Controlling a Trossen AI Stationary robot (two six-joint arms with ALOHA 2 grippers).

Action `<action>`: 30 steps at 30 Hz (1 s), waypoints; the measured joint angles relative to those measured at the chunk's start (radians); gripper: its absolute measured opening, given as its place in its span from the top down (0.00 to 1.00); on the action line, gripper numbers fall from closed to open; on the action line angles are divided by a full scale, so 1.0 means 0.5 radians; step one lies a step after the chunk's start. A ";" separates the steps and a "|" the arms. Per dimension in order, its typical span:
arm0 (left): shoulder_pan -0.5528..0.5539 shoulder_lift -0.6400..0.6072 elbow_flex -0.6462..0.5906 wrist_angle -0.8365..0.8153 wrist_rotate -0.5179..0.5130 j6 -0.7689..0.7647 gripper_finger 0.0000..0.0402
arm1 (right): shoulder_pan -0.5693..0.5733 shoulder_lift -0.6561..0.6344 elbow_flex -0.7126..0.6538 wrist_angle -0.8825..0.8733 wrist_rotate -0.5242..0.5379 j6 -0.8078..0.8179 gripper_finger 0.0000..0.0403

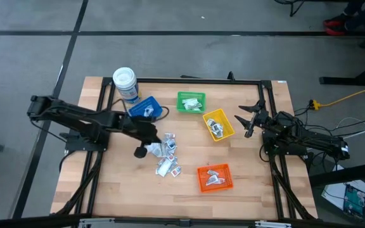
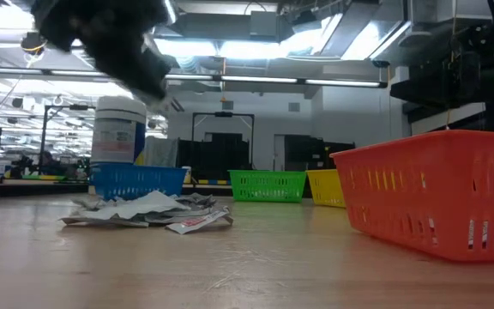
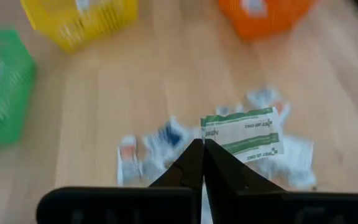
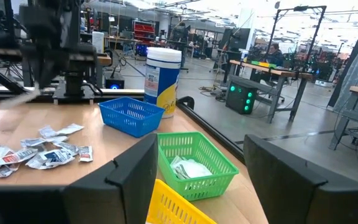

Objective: Pick & Place First Aid Supplies
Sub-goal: Put the white bandage into the green bin

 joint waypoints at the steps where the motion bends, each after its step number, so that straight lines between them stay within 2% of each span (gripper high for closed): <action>1: 0.000 -0.018 0.000 0.060 0.000 -0.019 0.99 | -0.001 0.000 0.000 0.000 0.000 0.000 0.41; 7: -0.005 -0.020 0.000 0.426 -0.110 -0.092 0.99 | -0.001 -0.001 0.000 0.000 -0.001 0.000 0.41; 11: -0.014 0.043 0.001 0.601 -0.258 -0.115 0.99 | 0.000 0.000 0.000 0.000 0.000 0.000 0.41; 18: 0.112 0.177 0.163 0.601 -0.473 -0.096 0.99 | 0.000 0.000 0.000 0.000 0.000 0.000 0.41; 30: 0.462 0.704 0.768 0.296 -0.466 0.164 0.99 | 0.000 0.000 0.000 -0.001 0.000 0.000 0.41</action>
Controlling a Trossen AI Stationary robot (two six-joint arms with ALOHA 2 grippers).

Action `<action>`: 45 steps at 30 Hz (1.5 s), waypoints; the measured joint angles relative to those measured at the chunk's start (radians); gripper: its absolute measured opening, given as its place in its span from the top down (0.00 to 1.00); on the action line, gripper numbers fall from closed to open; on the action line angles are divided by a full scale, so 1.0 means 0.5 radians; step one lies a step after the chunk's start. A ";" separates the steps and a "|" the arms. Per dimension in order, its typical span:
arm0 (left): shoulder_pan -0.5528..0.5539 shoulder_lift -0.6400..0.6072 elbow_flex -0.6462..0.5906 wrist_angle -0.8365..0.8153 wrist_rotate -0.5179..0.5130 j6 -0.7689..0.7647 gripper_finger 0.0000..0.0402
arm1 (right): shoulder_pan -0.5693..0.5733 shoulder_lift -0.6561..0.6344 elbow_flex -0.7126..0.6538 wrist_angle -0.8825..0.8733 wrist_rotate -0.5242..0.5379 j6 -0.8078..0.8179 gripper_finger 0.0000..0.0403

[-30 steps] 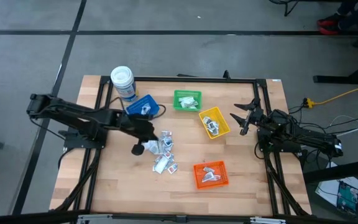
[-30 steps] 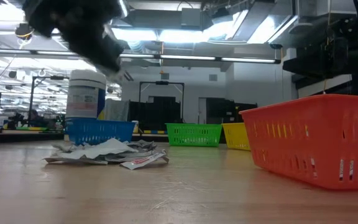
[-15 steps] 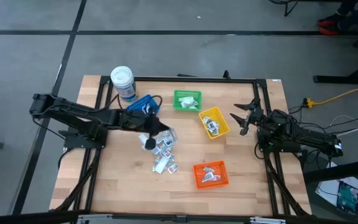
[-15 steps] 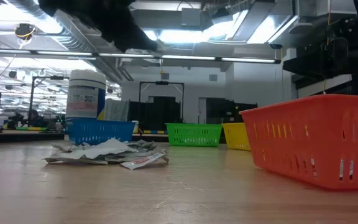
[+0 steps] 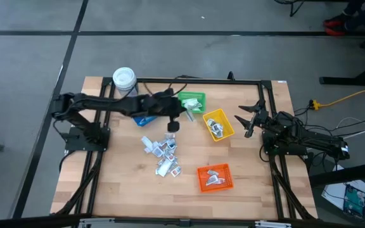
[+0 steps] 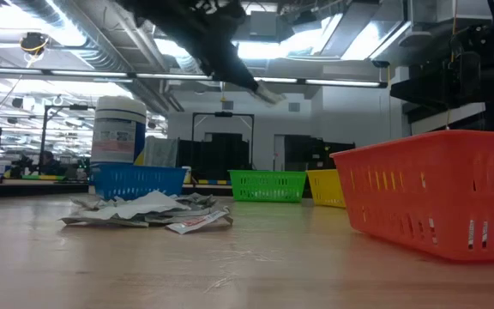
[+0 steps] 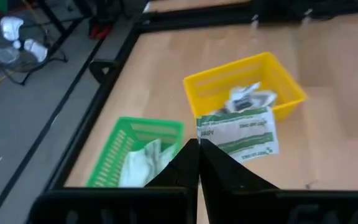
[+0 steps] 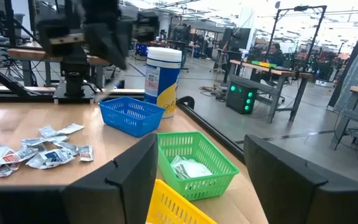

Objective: Pick & Place First Aid Supplies
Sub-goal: Put the white bandage into the green bin

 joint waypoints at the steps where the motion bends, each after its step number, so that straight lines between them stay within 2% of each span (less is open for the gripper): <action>1: 0.024 0.038 0.042 -0.031 0.000 0.009 0.99 | 0.000 0.000 0.000 0.002 0.000 0.000 0.41; 7: 0.183 0.269 0.265 -0.122 -0.005 -0.009 0.99 | 0.000 0.000 0.000 0.000 0.000 0.000 0.41; 14: 0.357 0.546 0.577 -0.448 0.015 -0.280 0.99 | 0.000 0.000 0.000 0.001 0.000 0.000 0.41; 20: 0.464 0.707 0.778 -0.828 0.267 -0.493 0.99 | 0.000 0.000 0.000 0.002 0.000 0.000 0.41; 22: 0.483 0.721 0.787 -0.868 0.315 -0.525 0.99 | 0.000 0.000 0.000 0.001 0.000 0.000 0.41; 36: 0.610 0.845 0.788 -0.859 0.309 -0.539 0.99 | 0.000 0.000 0.000 0.001 0.000 0.000 0.41; 45: 0.611 0.852 0.788 -0.848 0.311 -0.407 0.99 | 0.000 0.000 0.000 0.001 0.000 0.000 0.41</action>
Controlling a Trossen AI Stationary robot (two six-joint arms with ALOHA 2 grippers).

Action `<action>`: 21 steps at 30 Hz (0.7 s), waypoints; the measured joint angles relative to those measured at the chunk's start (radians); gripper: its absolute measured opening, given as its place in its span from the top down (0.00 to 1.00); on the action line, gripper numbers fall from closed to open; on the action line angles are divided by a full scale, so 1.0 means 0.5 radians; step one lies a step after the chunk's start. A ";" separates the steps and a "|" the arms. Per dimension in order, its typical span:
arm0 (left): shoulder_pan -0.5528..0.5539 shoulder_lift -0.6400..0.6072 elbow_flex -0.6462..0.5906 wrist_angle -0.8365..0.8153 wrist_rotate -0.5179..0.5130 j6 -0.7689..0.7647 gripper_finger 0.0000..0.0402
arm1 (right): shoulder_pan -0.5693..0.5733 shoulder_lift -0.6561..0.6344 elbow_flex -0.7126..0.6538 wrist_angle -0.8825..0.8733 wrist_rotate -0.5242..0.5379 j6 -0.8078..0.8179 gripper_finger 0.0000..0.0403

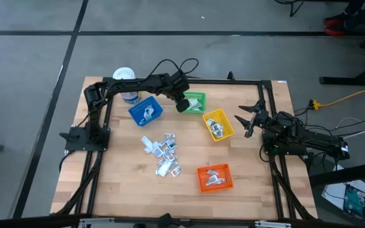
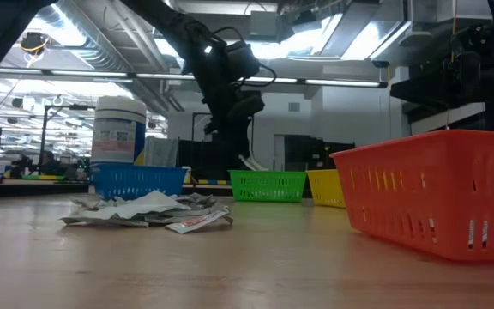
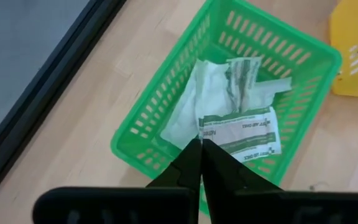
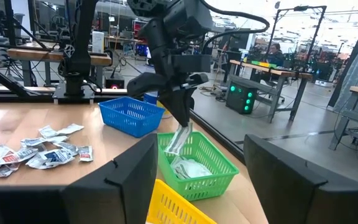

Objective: Pick & Place First Aid Supplies
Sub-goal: Put the white bandage into the green bin, then put the white alcohol pad into the blue bin

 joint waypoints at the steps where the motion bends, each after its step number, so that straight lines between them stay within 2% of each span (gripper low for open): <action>1: 0.000 0.000 0.000 0.000 0.001 0.026 0.99 | 0.000 0.000 0.000 0.001 0.000 0.000 0.41; 9: -0.012 -0.001 0.000 -0.001 0.004 0.216 0.99 | 0.000 0.000 0.000 0.001 0.000 0.001 0.41; 13: -0.016 -0.001 0.000 0.031 0.119 0.282 0.97 | 0.000 -0.001 0.000 0.001 0.000 0.000 0.41; 16: -0.024 -0.001 0.000 0.081 0.243 0.228 0.90 | 0.000 0.000 0.000 0.000 0.000 0.000 0.41; 21: -0.028 -0.001 0.000 0.089 0.274 0.130 0.67 | 0.000 -0.001 0.000 0.001 0.000 0.000 0.41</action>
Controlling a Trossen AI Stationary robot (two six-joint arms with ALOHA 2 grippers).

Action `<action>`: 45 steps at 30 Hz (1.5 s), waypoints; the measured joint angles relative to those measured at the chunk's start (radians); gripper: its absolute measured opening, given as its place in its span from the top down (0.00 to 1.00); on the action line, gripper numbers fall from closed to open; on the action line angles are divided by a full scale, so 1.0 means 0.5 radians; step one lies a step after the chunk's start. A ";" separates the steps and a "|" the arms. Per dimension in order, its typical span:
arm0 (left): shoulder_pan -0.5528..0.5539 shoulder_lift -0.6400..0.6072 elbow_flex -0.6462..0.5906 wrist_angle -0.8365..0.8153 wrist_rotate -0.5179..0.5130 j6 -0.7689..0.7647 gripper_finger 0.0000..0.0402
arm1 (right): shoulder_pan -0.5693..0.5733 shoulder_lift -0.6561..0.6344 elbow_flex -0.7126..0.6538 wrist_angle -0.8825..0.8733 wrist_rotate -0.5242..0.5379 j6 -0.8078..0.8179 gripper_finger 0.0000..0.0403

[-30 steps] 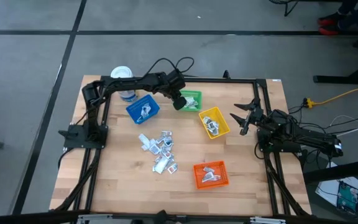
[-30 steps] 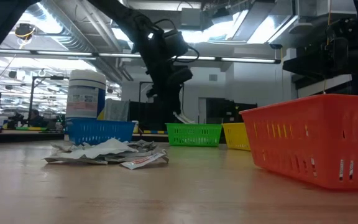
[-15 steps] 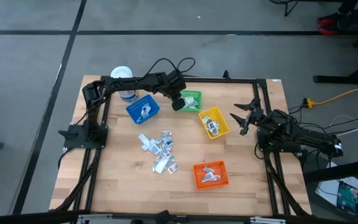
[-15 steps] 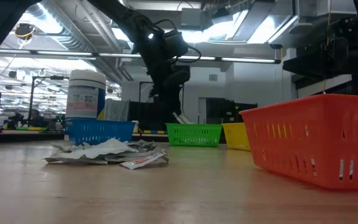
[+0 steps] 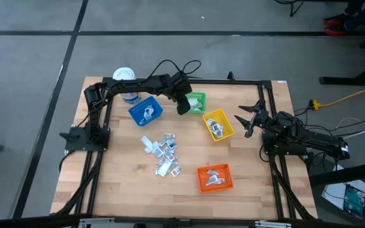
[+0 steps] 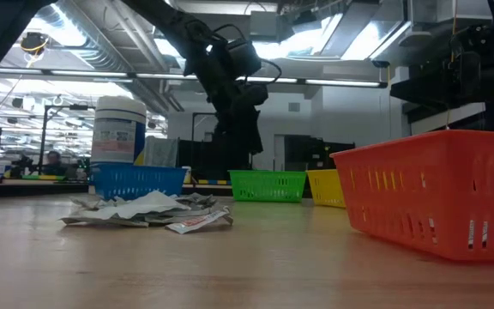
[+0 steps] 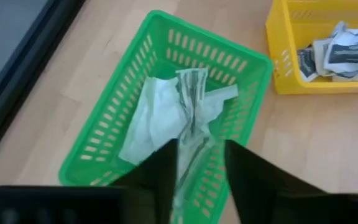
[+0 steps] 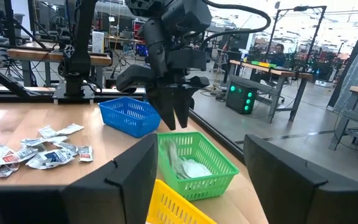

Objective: Pick & Place First Aid Supplies
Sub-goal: Put the white alcohol pad into the blue bin

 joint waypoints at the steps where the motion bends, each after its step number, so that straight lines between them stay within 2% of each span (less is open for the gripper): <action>1: -0.004 0.000 0.000 0.001 -0.027 -0.001 0.62 | 0.000 0.000 0.000 -0.001 0.000 0.000 0.41; 6: -0.024 -0.028 0.000 0.012 -0.116 0.002 0.42 | -0.001 0.000 0.000 -0.001 0.000 0.000 0.41; 10: -0.072 -0.102 0.000 0.005 -0.134 0.150 0.36 | 0.000 0.001 0.000 0.000 0.001 0.000 0.41; 17: -0.184 -0.244 0.000 -0.205 -0.139 0.440 0.39 | -0.001 0.000 0.000 0.000 0.001 0.000 0.41; 26: -0.372 -0.388 0.000 -0.761 -0.162 0.694 0.42 | 0.000 0.001 0.000 -0.001 0.000 0.000 0.41; 31: -0.490 -0.432 0.000 -1.017 -0.162 0.717 0.43 | 0.000 0.001 0.000 -0.001 0.001 0.000 0.41; 40: -0.677 -0.456 -0.017 -1.162 -0.167 0.748 0.44 | -0.001 0.000 0.000 0.000 0.001 0.000 0.41; 45: -0.780 -0.553 -0.222 -1.117 -0.163 0.736 0.44 | 0.000 0.001 0.000 -0.001 0.000 0.000 0.41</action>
